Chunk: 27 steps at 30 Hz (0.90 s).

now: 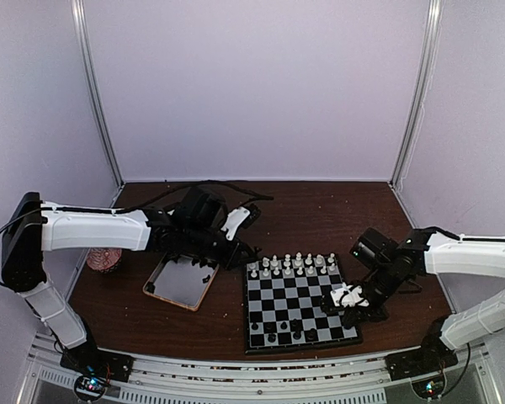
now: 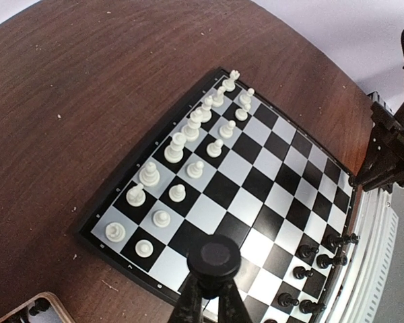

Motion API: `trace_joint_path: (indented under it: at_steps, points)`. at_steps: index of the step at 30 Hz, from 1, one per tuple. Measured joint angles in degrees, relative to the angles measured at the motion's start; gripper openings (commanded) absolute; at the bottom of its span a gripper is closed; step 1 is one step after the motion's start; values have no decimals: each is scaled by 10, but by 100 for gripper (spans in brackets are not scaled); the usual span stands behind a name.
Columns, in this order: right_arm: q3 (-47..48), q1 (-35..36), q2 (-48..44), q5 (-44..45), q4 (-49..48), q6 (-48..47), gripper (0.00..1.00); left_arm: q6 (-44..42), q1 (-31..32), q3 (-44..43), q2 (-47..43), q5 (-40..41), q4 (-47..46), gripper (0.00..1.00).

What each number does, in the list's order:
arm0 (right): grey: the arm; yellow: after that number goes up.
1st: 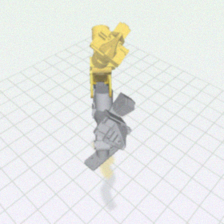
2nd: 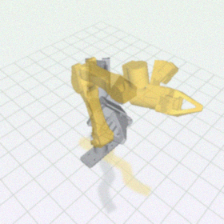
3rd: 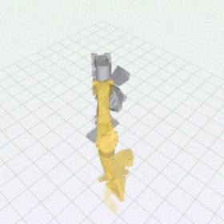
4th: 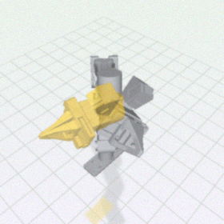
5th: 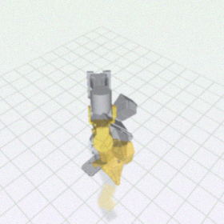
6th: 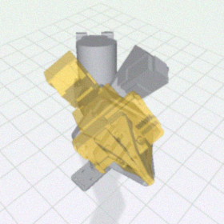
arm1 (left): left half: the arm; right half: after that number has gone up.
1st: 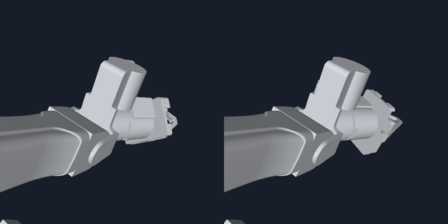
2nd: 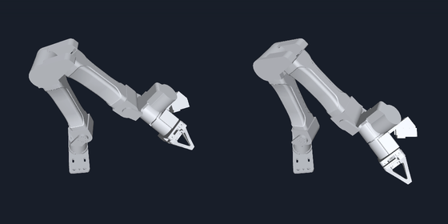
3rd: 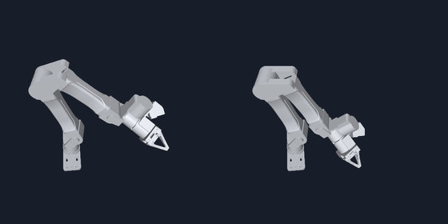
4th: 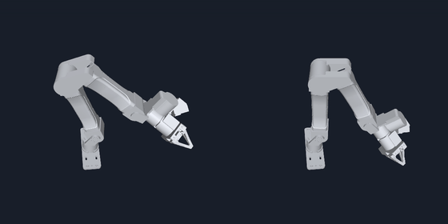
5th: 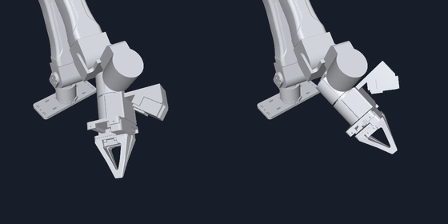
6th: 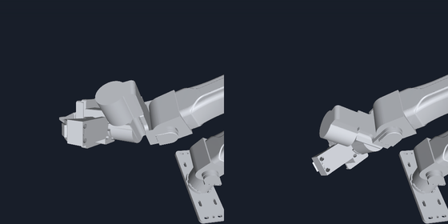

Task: Set up the chess pieces on the board
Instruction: Place the rook at a8.

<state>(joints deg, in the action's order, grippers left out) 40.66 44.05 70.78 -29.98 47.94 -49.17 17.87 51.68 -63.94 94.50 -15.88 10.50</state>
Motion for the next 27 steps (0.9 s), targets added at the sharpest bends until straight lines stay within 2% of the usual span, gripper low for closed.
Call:
trace_joint_path:
  at_steps: [27]
  points:
    - [-4,12,35,15,2,-6,10,-10,-8,-5,-2,6,12,0]
